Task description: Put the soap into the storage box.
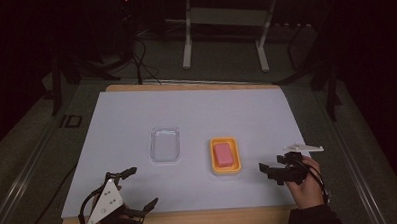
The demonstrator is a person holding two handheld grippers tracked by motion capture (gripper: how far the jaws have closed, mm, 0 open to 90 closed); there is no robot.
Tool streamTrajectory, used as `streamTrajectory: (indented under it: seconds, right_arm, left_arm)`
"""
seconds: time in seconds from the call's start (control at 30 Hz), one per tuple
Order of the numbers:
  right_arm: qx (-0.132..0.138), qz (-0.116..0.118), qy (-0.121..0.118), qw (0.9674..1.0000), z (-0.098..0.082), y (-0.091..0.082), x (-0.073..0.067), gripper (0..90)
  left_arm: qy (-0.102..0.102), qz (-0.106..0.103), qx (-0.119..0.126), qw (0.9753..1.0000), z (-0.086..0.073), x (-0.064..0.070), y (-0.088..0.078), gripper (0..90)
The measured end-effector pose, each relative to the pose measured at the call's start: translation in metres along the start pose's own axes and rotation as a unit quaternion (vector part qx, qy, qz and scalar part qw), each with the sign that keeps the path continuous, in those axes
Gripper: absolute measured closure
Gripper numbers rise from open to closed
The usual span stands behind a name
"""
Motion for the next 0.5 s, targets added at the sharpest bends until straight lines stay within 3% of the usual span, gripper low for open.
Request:
streamTrajectory:
  seconds: [0.07,0.2,0.5]
  right_arm:
    - [0.002,0.001,0.000,1.0000,-0.003,-0.001,0.001,17.1]
    - [0.019,-0.026,-0.003,0.9995,-0.009,-0.002,0.004,17.0]
    - [0.018,-0.056,-0.008,0.9982,-0.011,0.004,0.007,17.6]
  left_arm:
    - [0.000,0.000,0.000,1.0000,0.000,0.000,0.000,0.5]
    - [0.002,-0.002,-0.004,1.0000,-0.001,0.001,0.000,0.5]
    - [-0.001,-0.004,-0.003,1.0000,-0.001,0.000,0.001,0.6]
Point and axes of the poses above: each handheld gripper's, and its own axes: y roughly forward along the jaws, z roughly out of its top, x roughly to its right, the point moved 5 cm from there along y, roughly forward along the jaws, and after that the axes turned 10 degrees about -x, right-handed, at the moved point
